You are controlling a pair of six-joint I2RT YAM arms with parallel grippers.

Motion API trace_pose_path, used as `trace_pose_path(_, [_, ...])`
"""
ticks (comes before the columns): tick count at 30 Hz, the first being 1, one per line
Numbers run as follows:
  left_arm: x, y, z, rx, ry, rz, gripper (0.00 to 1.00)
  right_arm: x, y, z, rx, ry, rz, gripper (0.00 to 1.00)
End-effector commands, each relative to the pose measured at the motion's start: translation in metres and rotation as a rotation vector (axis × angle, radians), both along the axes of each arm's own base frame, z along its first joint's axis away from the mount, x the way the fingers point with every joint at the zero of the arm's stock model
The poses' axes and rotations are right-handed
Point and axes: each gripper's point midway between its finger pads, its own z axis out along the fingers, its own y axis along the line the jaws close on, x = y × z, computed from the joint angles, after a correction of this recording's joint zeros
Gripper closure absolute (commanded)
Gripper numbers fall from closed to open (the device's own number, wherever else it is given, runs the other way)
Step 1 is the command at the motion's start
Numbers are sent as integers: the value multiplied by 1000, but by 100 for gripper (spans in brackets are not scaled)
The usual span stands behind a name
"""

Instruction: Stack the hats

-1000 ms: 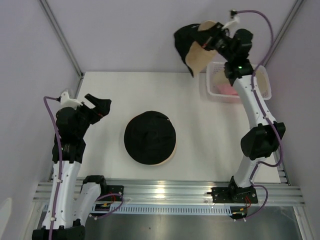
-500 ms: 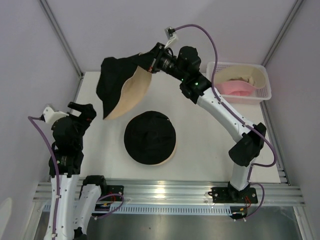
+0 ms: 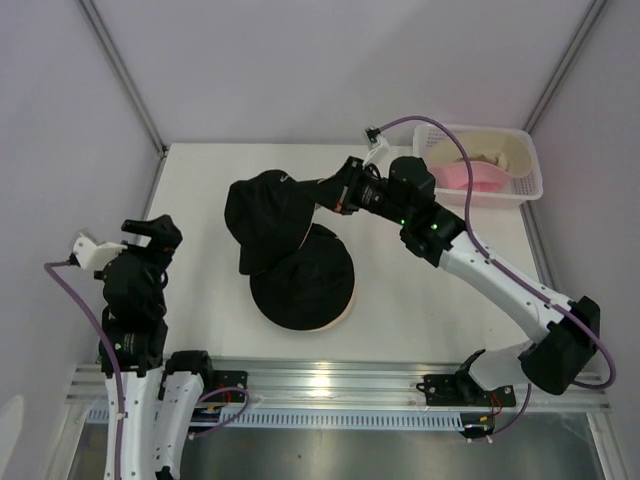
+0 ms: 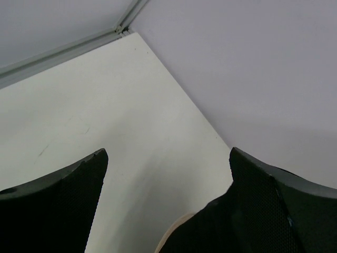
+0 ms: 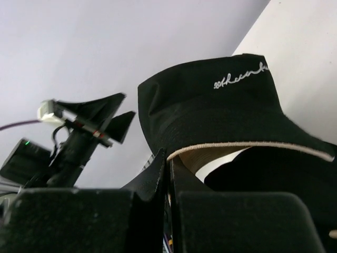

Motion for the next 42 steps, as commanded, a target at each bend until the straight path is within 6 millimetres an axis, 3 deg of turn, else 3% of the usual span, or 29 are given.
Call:
trace_pose_path(1, [18,-11,-2,-29,-17,-68,1,-22,-14,12,9,-31,-6,100])
trace_pose_path(6, [23,-16,-7,-25,0,-100,0,-29,-41,-21,-44,40,-103,100])
trace_pose_path(9, [29,-21,-14,-34,9,-126,1,-34,-55,-27,-32,74,-151,100])
trace_pose_path(13, [35,-24,-22,-41,33,-147,1,-40,-66,-11,16,107,-192,100])
trace_pose_path(17, [38,-27,-25,-32,55,-168,1,-43,-81,19,106,135,-256,100])
trace_pose_path(21, [36,-25,-27,-24,60,-161,1,-48,-79,42,105,146,-239,100])
trace_pose_path(25, [36,-29,-28,-20,51,-182,0,-56,-70,51,75,145,-230,100])
trace_pose_path(34, [36,-37,-32,-27,36,-211,1,-87,-44,-3,19,255,-195,100])
trace_pose_path(36, [34,-39,-33,-32,33,-220,1,-101,-41,0,51,257,-182,100])
trace_pose_path(40, [30,-42,-28,-30,13,-227,0,-104,-41,-2,80,226,-266,100])
trace_pose_path(42, [26,-42,-25,-21,7,-224,1,-113,-38,-17,21,210,-282,100])
